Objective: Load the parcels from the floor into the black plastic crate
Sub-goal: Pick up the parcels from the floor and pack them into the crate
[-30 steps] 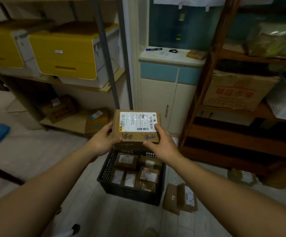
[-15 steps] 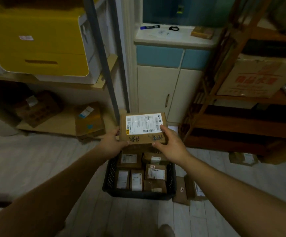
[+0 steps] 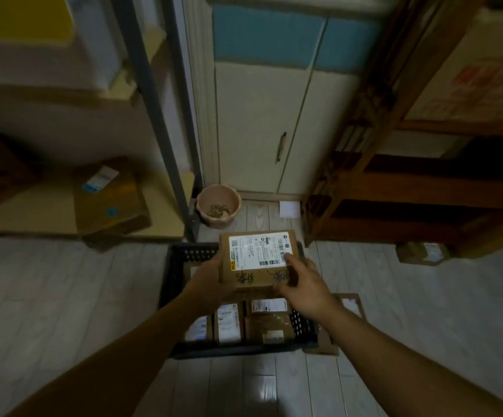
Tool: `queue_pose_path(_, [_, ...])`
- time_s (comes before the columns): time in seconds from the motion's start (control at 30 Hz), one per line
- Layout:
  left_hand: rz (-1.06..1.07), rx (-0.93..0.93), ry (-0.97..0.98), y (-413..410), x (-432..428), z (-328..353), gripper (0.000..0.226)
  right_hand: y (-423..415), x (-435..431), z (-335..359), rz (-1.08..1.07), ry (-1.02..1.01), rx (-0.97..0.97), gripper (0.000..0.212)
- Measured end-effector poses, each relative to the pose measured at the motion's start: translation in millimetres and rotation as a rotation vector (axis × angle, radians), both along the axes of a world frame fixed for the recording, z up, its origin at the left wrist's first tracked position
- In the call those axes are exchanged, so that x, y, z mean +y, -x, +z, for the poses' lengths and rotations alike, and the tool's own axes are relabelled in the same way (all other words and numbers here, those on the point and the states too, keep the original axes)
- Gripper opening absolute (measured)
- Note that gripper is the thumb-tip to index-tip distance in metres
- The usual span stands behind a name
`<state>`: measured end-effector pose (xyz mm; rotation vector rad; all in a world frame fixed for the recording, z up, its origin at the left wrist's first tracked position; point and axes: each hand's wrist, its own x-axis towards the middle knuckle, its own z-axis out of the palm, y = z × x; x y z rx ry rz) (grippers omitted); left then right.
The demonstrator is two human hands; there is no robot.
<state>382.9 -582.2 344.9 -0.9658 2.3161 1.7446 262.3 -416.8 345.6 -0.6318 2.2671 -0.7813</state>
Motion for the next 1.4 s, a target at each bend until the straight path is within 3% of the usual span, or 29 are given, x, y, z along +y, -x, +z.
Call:
queue_pose_path(0.3, [-0.100,-0.103,0.013,40,17,-263,0.051,28,15,-249,-0.008,-0.105,0.012,0.069])
queue_pose_path(0.47, [-0.182,-0.111,0.016,59,17,-333,0.048,40,18,-326,0.004,-0.121,0.055,0.065])
queue_pose_path(0.63, [-0.201,-0.090,0.096,73,12,-353,0.061,57,19,-354,0.013,-0.157,0.161,0.069])
queue_pose_path(0.8, [-0.315,-0.117,0.100,76,19,-345,0.066,62,26,-355,0.181,-0.334,0.472,0.066])
queue_pose_path(0.93, [-0.351,-0.119,0.061,86,29,-336,0.070,69,24,-358,0.261,-0.402,0.402,0.080])
queue_pose_path(1.1, [-0.339,-0.132,0.013,86,41,-350,0.100,71,30,-370,0.359,-0.470,0.410,0.096])
queue_pose_path(1.4, [-0.272,-0.082,0.052,83,30,-362,0.083,62,22,-373,0.368,-0.413,0.542,0.068])
